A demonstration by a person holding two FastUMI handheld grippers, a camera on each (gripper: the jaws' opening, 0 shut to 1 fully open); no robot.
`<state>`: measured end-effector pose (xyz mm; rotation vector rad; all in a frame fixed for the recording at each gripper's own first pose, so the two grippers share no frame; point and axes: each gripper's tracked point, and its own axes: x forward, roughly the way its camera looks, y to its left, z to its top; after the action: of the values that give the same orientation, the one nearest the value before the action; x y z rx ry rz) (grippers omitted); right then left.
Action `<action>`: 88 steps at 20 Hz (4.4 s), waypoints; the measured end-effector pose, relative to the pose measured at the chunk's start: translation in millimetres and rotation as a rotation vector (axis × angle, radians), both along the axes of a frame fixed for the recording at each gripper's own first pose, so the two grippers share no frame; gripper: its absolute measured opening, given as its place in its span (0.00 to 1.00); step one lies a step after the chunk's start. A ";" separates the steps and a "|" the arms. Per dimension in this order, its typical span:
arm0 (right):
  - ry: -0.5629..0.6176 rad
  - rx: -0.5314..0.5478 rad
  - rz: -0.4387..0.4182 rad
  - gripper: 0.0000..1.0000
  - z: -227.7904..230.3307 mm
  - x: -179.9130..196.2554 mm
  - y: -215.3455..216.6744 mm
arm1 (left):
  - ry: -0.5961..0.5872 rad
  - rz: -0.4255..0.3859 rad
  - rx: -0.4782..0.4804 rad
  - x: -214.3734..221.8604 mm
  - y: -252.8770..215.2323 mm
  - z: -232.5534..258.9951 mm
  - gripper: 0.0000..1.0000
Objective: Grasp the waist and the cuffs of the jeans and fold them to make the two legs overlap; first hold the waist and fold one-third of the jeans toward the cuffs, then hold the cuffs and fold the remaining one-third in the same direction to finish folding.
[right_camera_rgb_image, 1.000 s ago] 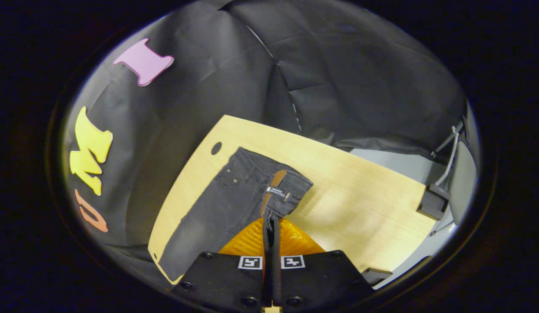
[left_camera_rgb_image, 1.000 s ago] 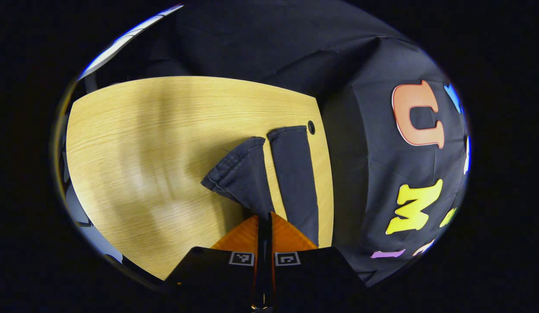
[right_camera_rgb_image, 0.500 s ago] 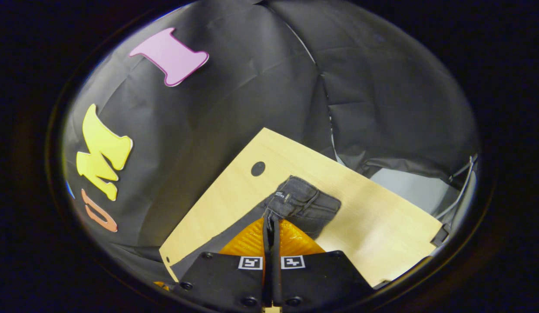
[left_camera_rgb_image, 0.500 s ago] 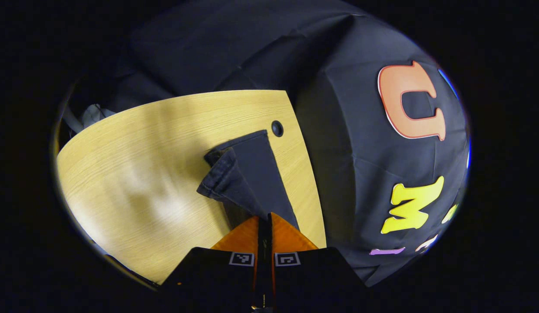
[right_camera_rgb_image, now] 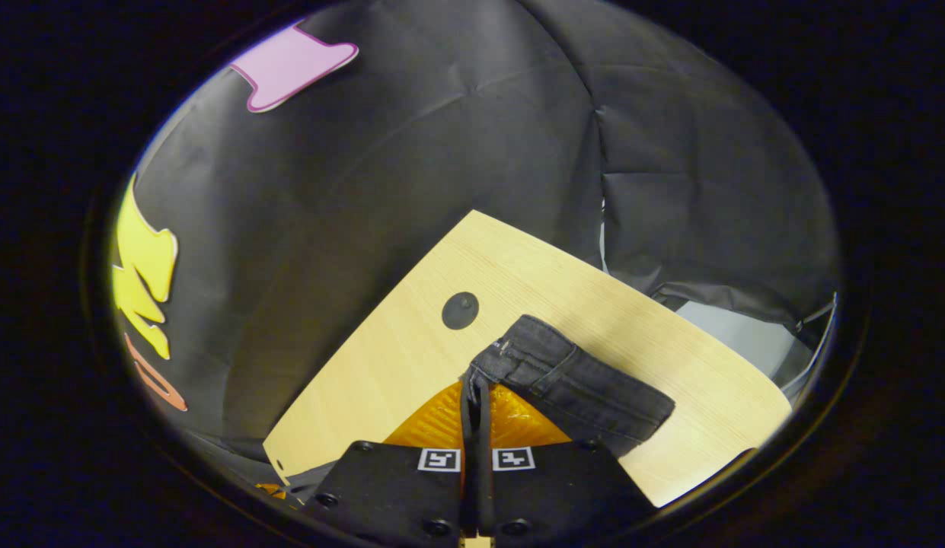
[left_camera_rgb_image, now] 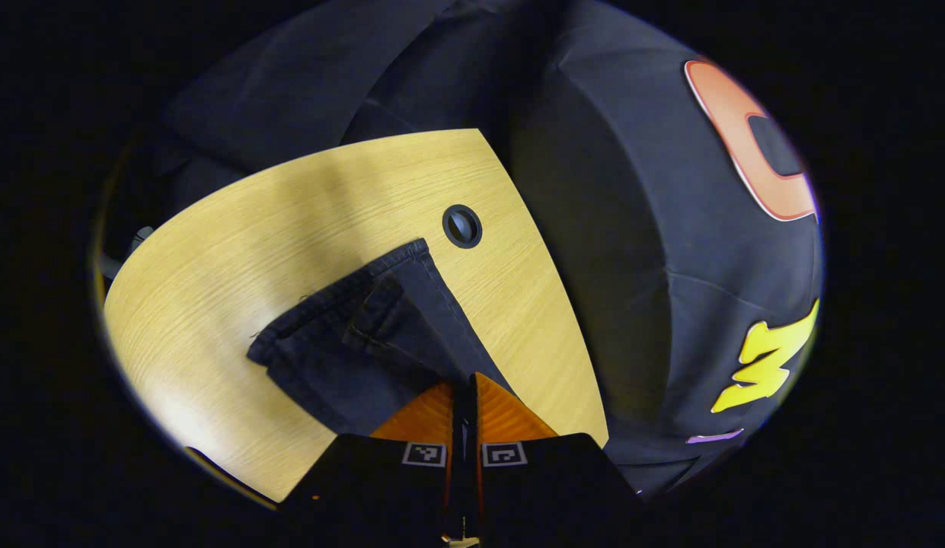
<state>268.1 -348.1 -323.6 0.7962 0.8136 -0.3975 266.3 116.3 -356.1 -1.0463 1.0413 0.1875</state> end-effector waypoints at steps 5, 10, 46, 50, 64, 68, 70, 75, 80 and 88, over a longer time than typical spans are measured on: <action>0.042 -0.013 0.015 0.01 -37.5 17.9 -0.2 | 0.042 0.010 -0.014 24.0 -6.4 -46.4 0.03; 0.072 -0.054 0.034 0.06 -47.3 18.8 -1.1 | 0.035 0.005 -0.024 27.3 -6.9 -48.2 0.09; -0.329 -0.571 0.231 0.96 139.1 -228.6 78.2 | -0.822 -0.344 0.766 -198.2 -139.4 293.9 0.98; -0.232 -0.576 0.164 0.96 61.4 -187.5 5.0 | -0.798 -0.366 0.794 -191.9 -155.9 298.3 0.98; -0.132 -0.397 0.185 0.94 -74.8 -97.2 -49.0 | -0.688 -0.354 0.826 -182.2 -176.1 287.2 0.98; -0.109 -0.346 0.201 0.56 -77.2 -99.0 -38.2 | -0.654 -0.317 0.781 -184.9 -168.8 277.8 0.99; -0.070 -0.336 0.171 0.27 -71.9 -101.5 -35.1 | -0.649 -0.304 0.777 -187.2 -162.7 278.7 0.99; -0.118 -0.367 0.151 0.14 -14.8 -106.9 -21.8 | -0.656 -0.255 0.770 -196.9 -130.6 279.9 0.99; -0.233 -0.450 0.178 0.10 89.6 -123.3 32.5 | -0.676 -0.220 0.763 -206.8 -95.2 277.2 0.98; -0.419 -0.566 0.418 0.14 217.3 -118.2 225.3 | -0.727 -0.187 0.817 -224.8 -14.7 275.4 0.99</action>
<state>149.9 -122.8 -106.3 0.1555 0.4194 -0.0666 41.5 101.6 -80.7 -0.2152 0.3184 0.0537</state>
